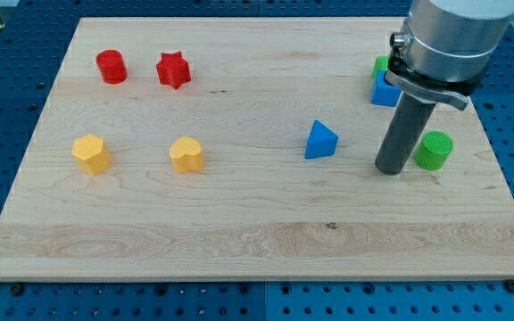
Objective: Push the blue triangle to the bottom left of the green circle
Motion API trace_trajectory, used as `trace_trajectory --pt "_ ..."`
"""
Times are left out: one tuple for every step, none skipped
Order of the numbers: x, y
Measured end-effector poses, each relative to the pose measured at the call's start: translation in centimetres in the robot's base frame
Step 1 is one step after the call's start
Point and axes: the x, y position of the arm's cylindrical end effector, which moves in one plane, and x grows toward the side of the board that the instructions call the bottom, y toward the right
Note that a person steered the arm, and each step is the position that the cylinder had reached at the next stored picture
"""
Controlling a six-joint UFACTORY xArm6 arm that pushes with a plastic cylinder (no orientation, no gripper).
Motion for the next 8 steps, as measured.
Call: trace_trajectory --pt "-1.1 2.3" --pt "-1.1 5.3" --pt "0.3 3.0" --pt "4.1 -3.0" --pt "3.9 -10.0" --pt "0.2 -14.7" --pt "-3.0 -16.4" --pt "-4.2 -11.5"
